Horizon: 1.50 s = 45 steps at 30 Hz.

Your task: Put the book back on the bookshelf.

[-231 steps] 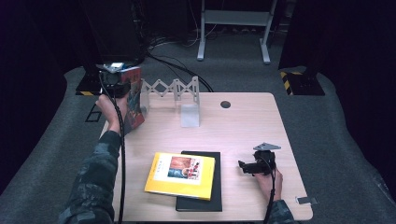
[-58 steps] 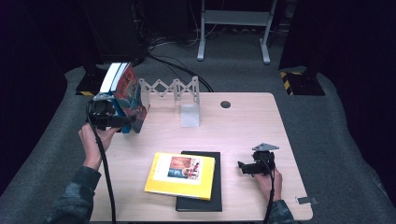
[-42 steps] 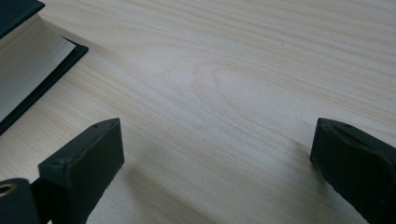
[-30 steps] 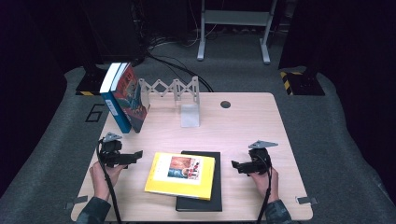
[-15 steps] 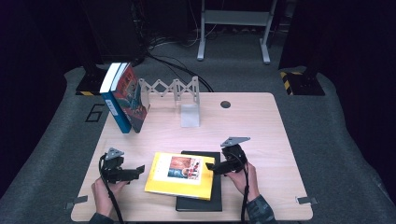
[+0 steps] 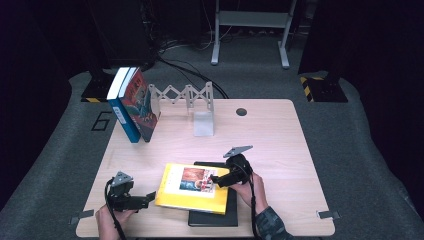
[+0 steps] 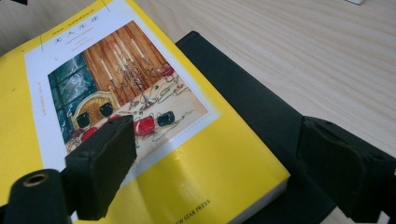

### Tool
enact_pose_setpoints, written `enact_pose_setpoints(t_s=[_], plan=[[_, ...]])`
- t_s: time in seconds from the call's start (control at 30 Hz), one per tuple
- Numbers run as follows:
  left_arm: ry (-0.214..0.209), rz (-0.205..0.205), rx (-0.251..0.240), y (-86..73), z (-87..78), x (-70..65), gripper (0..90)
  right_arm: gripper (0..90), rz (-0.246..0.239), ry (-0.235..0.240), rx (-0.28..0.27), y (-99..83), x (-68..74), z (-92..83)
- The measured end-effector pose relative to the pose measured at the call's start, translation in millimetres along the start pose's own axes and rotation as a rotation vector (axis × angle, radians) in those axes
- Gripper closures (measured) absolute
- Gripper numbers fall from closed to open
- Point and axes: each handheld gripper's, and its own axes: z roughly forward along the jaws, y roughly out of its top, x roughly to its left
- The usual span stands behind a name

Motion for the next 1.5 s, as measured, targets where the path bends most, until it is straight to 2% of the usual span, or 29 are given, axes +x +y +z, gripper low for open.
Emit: enact_pose_setpoints(t_s=[0.07, 0.23, 0.37, 0.4, 0.47, 0.5, 0.53, 0.6, 0.67, 0.7, 0.77, 0.8, 0.83, 0.87, 1.0, 1.2, 1.47, 1.5], plan=[[-0.006, 0.006, 0.013, -3.7, -1.0, -2.5, 0.0, 15.3, 0.001, 0.001, 0.003, 0.5, 0.8, 2.4], [-0.017, 0.008, 0.011, -10.8, -5.2, -7.6, 0.0, 24.3, 0.008, 0.038, 0.018, 0.4, -0.1, 4.1], [-0.025, 0.013, 0.027, -16.0, -8.1, -10.0, 0.0, 27.9, 0.007, 0.029, 0.010, -0.4, -1.4, 3.8], [-0.014, 0.014, 0.017, -18.0, -7.6, -11.3, 0.0, 28.5, 0.003, 0.023, 0.011, -0.7, -1.9, 3.7], [-0.025, 0.017, 0.037, -19.2, -8.0, -12.0, 0.0, 29.2, 0.011, 0.026, 0.006, -1.4, -2.2, 3.7], [-0.016, 0.018, 0.031, -19.9, -6.4, -12.8, 0.0, 29.4, 0.012, 0.025, 0.006, -1.5, -2.5, 3.5], [-0.018, 0.025, 0.050, -19.4, -6.5, -12.9, 0.0, 29.5, 0.012, 0.027, 0.010, -1.6, -2.7, 3.3], [-0.015, 0.020, 0.034, -19.2, -3.2, -13.4, 0.0, 30.0, 0.019, 0.028, 0.010, -2.1, -2.2, 3.2], [-0.030, 0.014, 0.026, -17.9, -1.8, -13.2, 0.0, 31.1, 0.024, 0.026, 0.003, -3.3, -2.2, 2.4], [-0.032, 0.016, 0.038, -16.9, -1.2, -13.3, 0.0, 31.6, 0.008, 0.032, 0.002, -4.3, -3.6, 1.8], [-0.043, 0.013, 0.042, -15.3, 0.8, -12.4, 0.0, 32.9, 0.022, 0.037, 0.005, -5.7, -3.5, 0.0], [-0.030, 0.016, 0.032, -14.9, 2.5, -12.6, 0.0, 33.3, 0.024, 0.037, 0.004, -6.1, -3.7, -0.4], [-0.040, 0.018, 0.041, -13.2, 2.2, -11.8, 0.0, 34.0, 0.025, 0.040, 0.006, -6.9, -3.9, -1.3], [-0.039, 0.022, 0.042, -12.9, 2.4, -11.7, 0.0, 34.3, 0.023, 0.039, -0.005, -7.5, -4.4, -1.1], [-0.032, 0.020, 0.040, -11.2, 4.4, -10.8, 0.0, 35.2, 0.027, 0.049, 0.006, -9.0, -4.6, -3.2], [-0.015, 0.036, 0.067, -4.8, 6.0, -11.0, 0.0, 37.0, 0.035, 0.063, -0.002, -13.0, -5.6, -6.1], [0.003, 0.050, 0.079, 3.0, 11.8, -9.3, 0.0, 39.5, 0.032, 0.064, -0.004, -17.6, -5.3, -10.8], [0.006, 0.043, 0.075, 3.8, 12.9, -9.5, 0.0, 39.8, 0.029, 0.061, -0.008, -18.5, -5.5, -11.4]])
